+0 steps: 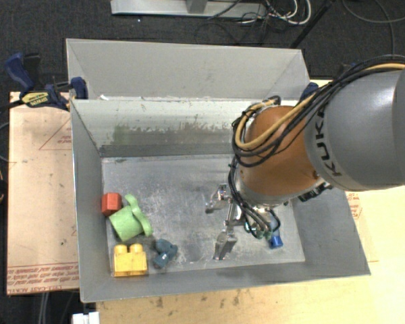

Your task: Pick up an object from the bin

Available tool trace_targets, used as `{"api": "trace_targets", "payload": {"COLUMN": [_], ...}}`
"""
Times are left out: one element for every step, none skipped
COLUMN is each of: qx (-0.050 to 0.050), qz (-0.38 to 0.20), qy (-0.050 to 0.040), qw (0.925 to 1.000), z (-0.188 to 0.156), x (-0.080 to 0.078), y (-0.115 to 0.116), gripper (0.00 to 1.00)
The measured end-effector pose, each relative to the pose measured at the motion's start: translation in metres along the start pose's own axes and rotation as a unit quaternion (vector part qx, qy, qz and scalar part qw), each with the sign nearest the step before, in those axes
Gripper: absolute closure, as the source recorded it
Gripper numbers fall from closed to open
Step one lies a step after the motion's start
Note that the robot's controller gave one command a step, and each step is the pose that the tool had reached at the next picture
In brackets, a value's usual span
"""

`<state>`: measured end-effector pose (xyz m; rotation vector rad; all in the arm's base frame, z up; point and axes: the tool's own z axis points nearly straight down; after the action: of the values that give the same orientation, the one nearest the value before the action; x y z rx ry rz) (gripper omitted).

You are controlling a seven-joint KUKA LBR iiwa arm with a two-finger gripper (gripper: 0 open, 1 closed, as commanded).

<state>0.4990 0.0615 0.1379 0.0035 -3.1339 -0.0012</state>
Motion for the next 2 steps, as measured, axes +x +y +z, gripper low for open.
{"api": "trace_targets", "payload": {"qx": [-0.002,-0.002], "qz": [0.148,0.053], "qy": [-0.0042,-0.0092], "qw": [0.9890,0.9985], "z": [0.012,0.063], "x": [-0.020,-0.016], "y": [0.053,0.051], "gripper": [0.00,0.00]}}
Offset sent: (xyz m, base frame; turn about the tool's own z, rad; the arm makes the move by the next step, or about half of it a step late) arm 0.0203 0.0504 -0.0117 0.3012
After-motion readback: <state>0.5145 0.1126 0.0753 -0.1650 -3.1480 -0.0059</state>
